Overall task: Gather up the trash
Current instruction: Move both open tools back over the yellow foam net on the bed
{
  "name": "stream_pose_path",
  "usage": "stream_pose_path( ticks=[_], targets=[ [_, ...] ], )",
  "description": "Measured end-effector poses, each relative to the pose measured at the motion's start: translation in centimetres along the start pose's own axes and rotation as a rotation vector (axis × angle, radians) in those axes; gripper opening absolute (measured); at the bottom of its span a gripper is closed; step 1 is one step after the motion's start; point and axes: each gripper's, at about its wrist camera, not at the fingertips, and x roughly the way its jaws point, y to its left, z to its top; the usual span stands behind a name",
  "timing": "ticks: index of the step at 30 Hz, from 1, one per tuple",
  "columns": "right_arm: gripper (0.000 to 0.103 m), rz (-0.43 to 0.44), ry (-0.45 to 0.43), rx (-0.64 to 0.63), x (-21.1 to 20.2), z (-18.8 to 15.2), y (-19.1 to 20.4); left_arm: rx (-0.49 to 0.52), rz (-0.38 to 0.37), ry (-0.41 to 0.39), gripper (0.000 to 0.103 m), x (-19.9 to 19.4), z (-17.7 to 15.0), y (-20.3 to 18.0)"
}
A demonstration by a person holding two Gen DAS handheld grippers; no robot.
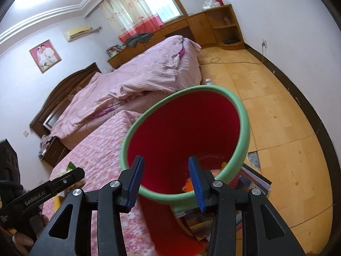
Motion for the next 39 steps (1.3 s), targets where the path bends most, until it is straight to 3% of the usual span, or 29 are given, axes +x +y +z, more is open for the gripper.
stream_pose_path(
  ticks=[15,25,33,39],
  targets=[
    [0.049,0.061,0.019,-0.039,-1.4,-3.4,4.8,-0.085,0.093,-0.06,0.049,-5.9,-3.0,6.3],
    [0.051,0.065,0.048,-0.077,-1.7,-5.4,7.9,-0.205,0.184,-0.079,0.05,-8.7,-5.2,12.6],
    [0.053,0.069,0.084,-0.101,-1.0,-6.6,9.6,-0.305,0.26,-0.074,0.059,-8.9,-6.5,16.7],
    [0.056,0.06,0.104,-0.104,-0.5,-7.1,10.0,-0.325,0.301,-0.058,0.063,-7.6,-7.2,18.5]
  ],
)
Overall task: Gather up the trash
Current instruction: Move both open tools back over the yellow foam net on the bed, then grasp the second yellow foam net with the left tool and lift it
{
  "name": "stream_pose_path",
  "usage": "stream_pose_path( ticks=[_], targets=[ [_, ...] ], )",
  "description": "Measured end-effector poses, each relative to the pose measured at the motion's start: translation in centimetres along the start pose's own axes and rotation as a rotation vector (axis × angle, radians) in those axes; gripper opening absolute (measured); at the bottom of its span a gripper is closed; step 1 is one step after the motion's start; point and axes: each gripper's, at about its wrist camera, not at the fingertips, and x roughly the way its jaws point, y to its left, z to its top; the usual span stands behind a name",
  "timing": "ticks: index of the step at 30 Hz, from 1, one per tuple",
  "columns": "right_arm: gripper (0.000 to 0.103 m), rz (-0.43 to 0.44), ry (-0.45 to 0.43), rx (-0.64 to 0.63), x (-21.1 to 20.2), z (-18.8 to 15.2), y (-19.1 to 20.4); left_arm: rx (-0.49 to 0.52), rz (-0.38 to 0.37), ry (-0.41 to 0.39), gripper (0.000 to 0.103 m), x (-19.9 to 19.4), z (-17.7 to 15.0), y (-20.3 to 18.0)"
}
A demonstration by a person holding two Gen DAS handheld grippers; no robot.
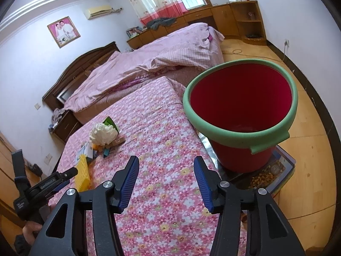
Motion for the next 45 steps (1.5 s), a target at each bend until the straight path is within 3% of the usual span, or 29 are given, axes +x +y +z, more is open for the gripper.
stream_pose_path(
  ticks=[3,12,18,21,26,32,37,45],
  targets=[
    [0.061,-0.011,0.001,0.006,0.1,-0.1,-0.1,-0.018,-0.003,0.023,0.063,1.0,-0.2,0.5],
    [0.061,-0.011,0.02,0.01,0.5,-0.3,-0.2,-0.017,-0.034,0.059,0.062,2.6,-0.9,0.4],
    [0.061,-0.007,0.035,0.0,1.0,-0.4,0.4,-0.018,-0.109,0.062,0.033,2.8,-1.2,-0.1],
    [0.061,-0.005,0.042,-0.01,1.3,-0.4,0.8,-0.018,-0.153,0.066,0.012,2.5,-1.2,-0.2],
    [0.061,0.004,0.055,-0.045,2.1,-0.1,2.1,-0.009,-0.214,0.027,0.011,0.6,-1.0,-0.2],
    [0.061,0.034,0.068,-0.098,3.5,0.8,4.4,0.005,-0.217,-0.075,0.011,-2.7,0.7,0.3],
    [0.066,0.054,0.08,-0.15,5.3,1.6,7.0,0.021,-0.156,-0.143,0.011,-3.5,2.8,1.5],
    [0.07,0.07,0.116,-0.218,9.5,2.7,11.2,-0.008,-0.05,-0.188,0.011,-2.0,5.6,4.4]
  ],
)
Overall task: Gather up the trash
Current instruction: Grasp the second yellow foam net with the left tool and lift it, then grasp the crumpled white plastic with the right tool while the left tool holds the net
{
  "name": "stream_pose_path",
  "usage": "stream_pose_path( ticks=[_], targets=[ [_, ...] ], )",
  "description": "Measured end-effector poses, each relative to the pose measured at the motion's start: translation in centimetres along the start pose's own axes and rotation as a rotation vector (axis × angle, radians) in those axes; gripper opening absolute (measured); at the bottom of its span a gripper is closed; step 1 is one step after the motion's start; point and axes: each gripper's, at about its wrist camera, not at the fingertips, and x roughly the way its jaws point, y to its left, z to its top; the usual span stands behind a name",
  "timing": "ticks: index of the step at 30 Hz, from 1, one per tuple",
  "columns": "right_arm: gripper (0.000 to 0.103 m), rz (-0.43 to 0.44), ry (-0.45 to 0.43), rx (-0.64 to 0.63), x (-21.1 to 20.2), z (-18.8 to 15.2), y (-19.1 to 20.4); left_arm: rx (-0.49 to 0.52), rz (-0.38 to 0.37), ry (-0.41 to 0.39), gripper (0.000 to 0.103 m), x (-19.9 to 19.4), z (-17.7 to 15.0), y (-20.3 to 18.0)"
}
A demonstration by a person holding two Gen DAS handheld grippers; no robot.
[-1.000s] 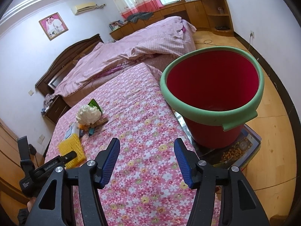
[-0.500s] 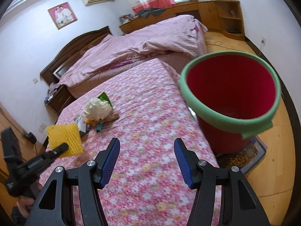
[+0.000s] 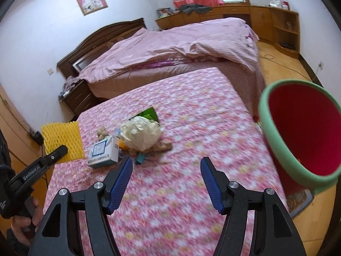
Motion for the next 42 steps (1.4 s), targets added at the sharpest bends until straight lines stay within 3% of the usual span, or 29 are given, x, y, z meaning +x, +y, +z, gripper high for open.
stream_pose_path(
  ticks=[9,17,18,19,21,24,42],
  targets=[
    [0.076,0.013,0.042,-0.043,5.2,2.1,3.0,-0.042,0.045,-0.008,0.011,2.1,0.8,3.2],
    [0.076,0.017,0.05,-0.025,7.8,2.4,3.1,-0.076,0.03,0.02,0.011,3.1,0.2,4.5],
    [0.071,0.027,0.05,-0.019,8.0,2.4,3.1,-0.078,0.028,0.021,0.011,3.1,0.1,4.4],
    [0.057,0.039,0.047,-0.014,8.0,2.4,3.0,-0.08,0.025,0.023,0.011,3.1,0.1,4.4],
    [0.051,0.041,0.05,-0.022,7.9,2.4,3.0,-0.083,0.018,0.026,0.011,3.1,0.0,4.3],
    [0.047,0.048,0.034,-0.019,7.4,2.3,3.0,-0.082,0.0,0.028,0.011,2.7,-0.5,3.9],
    [0.047,0.101,-0.091,0.055,-1.6,0.6,0.2,-0.029,-0.114,0.005,0.011,-2.1,-2.0,-0.7]
  ],
)
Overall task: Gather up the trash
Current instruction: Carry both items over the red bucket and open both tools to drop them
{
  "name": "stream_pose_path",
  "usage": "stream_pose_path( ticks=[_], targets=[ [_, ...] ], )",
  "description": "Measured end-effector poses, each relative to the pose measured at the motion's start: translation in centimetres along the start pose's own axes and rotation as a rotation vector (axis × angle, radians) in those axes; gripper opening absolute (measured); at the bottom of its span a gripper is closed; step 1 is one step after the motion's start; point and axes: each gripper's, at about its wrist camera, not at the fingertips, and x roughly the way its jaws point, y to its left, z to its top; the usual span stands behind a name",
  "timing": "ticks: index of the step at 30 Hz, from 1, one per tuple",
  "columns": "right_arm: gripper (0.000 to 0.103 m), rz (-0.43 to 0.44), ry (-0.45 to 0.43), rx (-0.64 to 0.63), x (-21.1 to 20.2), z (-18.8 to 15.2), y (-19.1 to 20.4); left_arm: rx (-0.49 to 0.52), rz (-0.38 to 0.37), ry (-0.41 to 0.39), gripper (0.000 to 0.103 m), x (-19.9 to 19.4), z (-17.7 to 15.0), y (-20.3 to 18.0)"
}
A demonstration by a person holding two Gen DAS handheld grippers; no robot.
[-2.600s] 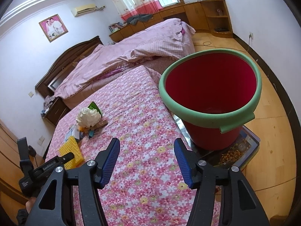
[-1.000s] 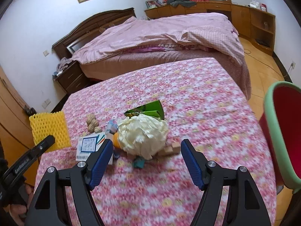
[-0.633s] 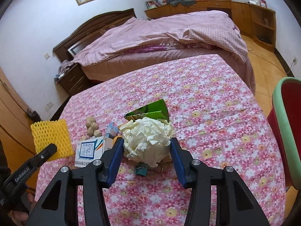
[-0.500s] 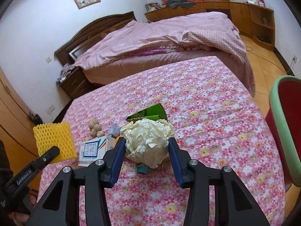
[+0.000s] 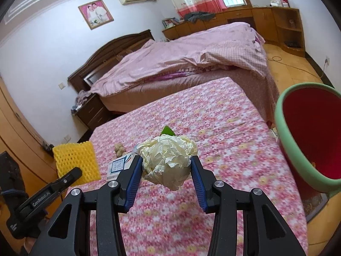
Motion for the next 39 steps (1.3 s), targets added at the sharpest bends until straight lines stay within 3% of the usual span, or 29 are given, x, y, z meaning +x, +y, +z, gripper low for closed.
stream_pose_path(
  ticks=[18,39],
  targets=[
    [0.047,-0.083,-0.142,0.109,-9.4,-1.3,-6.1,0.112,-0.151,0.049,0.011,-0.9,-0.7,-8.5],
    [0.048,-0.215,-0.205,0.296,-13.0,-1.7,-16.0,0.294,-0.308,0.188,0.011,5.0,-3.5,-21.0]
  ],
)
